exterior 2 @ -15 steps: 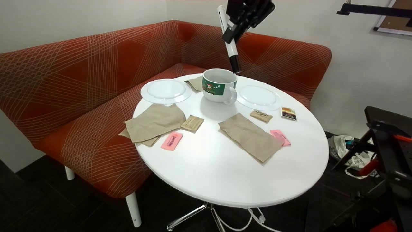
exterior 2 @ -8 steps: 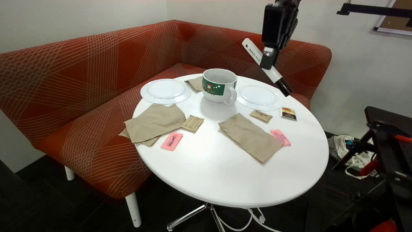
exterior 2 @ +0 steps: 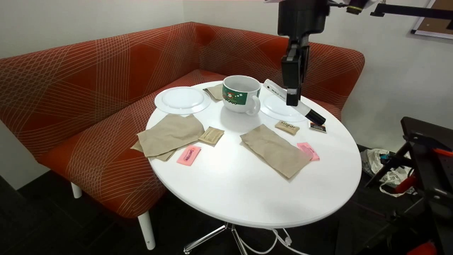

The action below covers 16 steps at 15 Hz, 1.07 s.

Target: Remove the marker from the mug cup and place it on the table

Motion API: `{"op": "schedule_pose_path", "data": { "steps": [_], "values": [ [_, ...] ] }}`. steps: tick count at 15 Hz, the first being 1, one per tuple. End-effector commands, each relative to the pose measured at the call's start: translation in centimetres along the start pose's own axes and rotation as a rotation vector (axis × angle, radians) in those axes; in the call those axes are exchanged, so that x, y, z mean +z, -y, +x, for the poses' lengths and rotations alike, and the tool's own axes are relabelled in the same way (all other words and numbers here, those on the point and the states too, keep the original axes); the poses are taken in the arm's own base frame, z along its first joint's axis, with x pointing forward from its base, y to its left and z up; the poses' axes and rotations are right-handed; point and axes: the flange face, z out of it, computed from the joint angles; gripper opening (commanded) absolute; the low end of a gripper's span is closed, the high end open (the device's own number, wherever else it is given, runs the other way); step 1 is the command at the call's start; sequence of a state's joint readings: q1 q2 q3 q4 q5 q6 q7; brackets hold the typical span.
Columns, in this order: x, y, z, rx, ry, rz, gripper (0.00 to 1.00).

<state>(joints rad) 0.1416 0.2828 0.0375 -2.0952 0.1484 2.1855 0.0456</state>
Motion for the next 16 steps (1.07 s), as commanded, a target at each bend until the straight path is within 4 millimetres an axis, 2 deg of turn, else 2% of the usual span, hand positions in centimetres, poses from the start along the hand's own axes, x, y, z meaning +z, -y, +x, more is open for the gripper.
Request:
{"op": "schedule_pose_path", "data": {
  "steps": [1,10,16],
  "values": [
    [0.4,1.4,2.4,-0.047,0.04,-0.035,0.05],
    [4.6,5.4,7.4,-0.146,0.055,-0.136,0.05],
    [7.0,6.2,11.2,-0.19,0.06,-0.16,0.05]
  ]
}}
